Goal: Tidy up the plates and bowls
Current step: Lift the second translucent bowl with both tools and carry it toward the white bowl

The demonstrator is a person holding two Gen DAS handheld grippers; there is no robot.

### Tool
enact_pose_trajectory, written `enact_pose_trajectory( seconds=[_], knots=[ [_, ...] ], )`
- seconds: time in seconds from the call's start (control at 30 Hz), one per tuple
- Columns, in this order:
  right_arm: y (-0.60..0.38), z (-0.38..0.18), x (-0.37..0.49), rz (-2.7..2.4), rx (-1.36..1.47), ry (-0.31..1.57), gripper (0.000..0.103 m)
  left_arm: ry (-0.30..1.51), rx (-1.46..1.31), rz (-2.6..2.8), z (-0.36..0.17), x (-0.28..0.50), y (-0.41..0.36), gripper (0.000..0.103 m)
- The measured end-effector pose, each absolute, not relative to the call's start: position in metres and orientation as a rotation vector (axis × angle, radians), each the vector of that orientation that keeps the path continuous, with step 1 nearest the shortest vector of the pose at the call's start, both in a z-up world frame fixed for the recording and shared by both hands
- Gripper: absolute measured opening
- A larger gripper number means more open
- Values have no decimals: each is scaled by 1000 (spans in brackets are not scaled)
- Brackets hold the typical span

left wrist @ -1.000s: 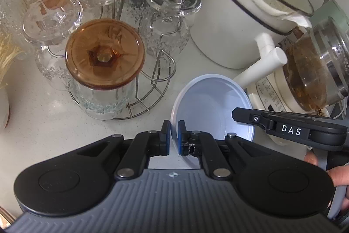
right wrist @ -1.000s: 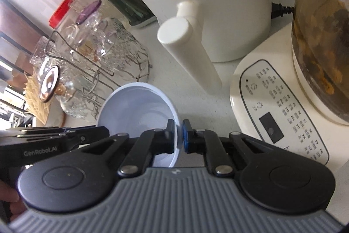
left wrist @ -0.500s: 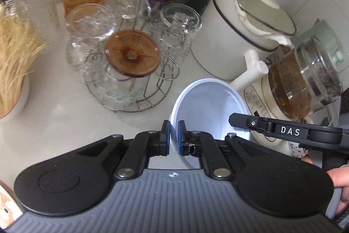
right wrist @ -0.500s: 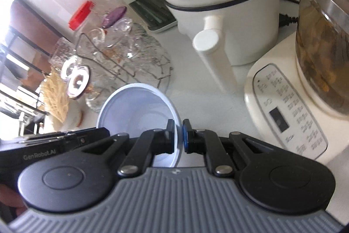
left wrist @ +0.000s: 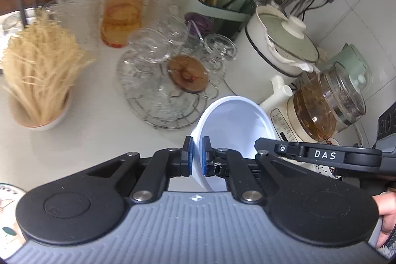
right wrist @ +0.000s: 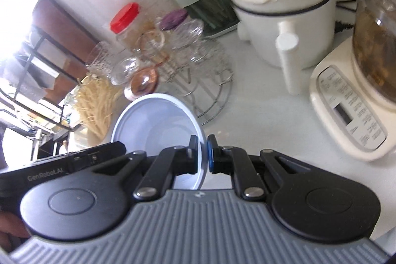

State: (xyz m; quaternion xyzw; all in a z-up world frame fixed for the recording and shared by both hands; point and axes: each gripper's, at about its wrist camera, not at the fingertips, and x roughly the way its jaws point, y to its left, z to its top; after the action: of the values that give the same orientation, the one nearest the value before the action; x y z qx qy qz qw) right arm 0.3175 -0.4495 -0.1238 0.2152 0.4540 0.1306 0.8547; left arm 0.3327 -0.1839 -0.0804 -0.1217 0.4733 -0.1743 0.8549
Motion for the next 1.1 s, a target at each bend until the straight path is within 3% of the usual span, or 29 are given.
enact_pose_trajectory(
  seconds=[0.3,1.1],
  knots=[
    [-404,-117,309,330,415,971,10,980,-312,-317,-78,304,-134,8],
    [-356,-167,271,354,329,1120,12,1140,-445,-212,-150,247,-93,8]
  ],
)
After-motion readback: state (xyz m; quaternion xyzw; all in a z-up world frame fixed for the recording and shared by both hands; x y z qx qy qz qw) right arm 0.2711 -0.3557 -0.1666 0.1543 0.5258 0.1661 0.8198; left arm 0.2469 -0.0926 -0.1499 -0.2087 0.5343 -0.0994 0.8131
